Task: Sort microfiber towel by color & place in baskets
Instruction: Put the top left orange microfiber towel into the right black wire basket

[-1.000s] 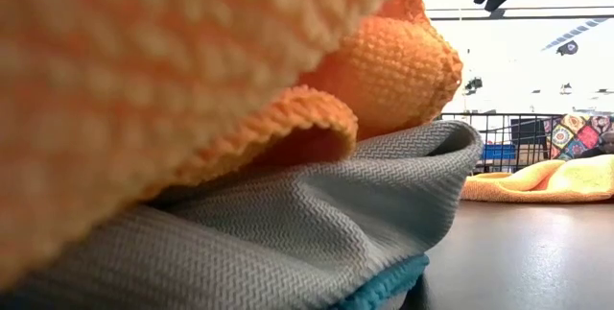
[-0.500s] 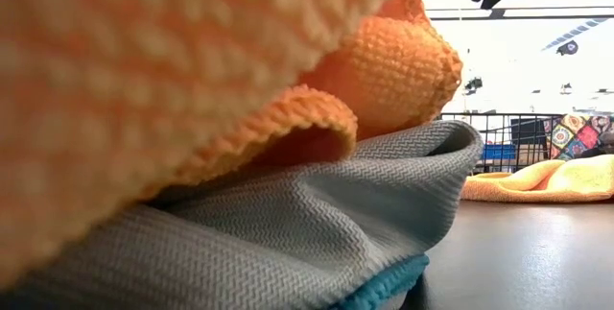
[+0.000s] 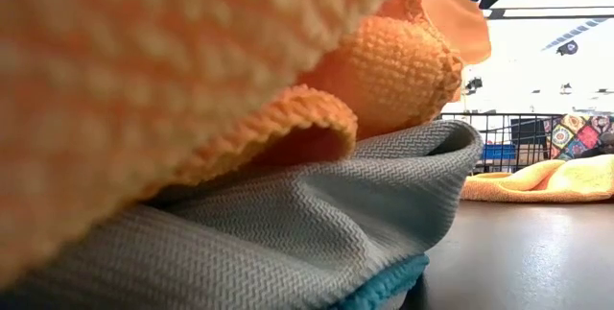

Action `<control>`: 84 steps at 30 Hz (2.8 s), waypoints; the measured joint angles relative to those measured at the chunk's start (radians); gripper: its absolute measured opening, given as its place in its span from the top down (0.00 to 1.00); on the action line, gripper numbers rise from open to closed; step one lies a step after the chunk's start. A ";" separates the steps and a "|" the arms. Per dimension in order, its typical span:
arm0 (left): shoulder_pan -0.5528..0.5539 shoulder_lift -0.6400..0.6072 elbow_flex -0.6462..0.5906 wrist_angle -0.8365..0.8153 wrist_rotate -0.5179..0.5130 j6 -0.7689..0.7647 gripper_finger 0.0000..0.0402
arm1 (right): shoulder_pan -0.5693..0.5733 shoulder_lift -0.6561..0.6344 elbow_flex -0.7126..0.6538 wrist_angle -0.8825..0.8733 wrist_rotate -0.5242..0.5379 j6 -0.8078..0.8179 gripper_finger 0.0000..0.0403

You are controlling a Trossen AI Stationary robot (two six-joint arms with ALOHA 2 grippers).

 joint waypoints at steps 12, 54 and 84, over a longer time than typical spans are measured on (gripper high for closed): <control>0.080 0.160 0.000 0.165 0.002 -0.120 1.00 | 0.000 0.000 0.000 0.000 0.000 -0.016 0.69; 0.170 0.263 -0.001 0.477 -0.116 -0.325 1.00 | 0.000 0.000 -0.001 0.019 -0.002 -0.015 0.69; 0.128 0.263 -0.001 0.128 -0.036 -0.402 1.00 | 0.000 0.000 -0.001 0.019 0.001 -0.023 0.69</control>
